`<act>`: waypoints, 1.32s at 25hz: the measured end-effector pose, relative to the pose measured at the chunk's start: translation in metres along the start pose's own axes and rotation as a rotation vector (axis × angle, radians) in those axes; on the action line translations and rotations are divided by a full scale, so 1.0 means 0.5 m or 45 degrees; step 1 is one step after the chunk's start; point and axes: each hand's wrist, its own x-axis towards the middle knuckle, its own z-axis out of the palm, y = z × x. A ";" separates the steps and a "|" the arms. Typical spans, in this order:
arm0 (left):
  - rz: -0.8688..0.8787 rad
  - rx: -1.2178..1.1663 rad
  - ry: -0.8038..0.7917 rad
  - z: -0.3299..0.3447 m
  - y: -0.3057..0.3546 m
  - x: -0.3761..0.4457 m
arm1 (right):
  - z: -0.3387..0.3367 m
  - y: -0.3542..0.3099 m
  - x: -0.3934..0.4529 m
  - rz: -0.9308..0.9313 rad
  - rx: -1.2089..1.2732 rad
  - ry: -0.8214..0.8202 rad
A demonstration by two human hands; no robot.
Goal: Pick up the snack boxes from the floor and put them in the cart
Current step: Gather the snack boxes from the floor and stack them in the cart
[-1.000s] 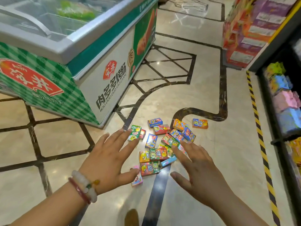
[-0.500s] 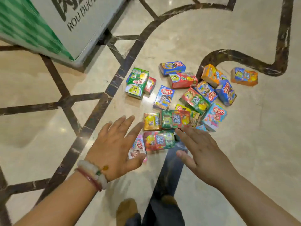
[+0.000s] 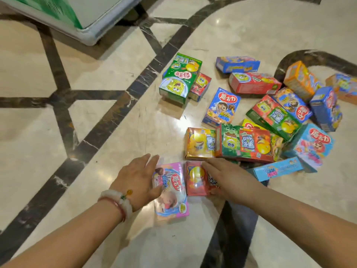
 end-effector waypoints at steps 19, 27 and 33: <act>-0.718 -0.697 -0.084 0.091 0.099 0.068 | 0.014 -0.045 -0.011 0.584 0.177 -0.266; -0.886 -1.558 0.017 -0.108 0.050 -0.068 | -0.082 -0.074 -0.132 1.136 1.913 -0.118; -0.771 -1.782 -0.022 -0.454 0.170 -0.231 | -0.461 -0.144 -0.290 1.240 2.337 0.187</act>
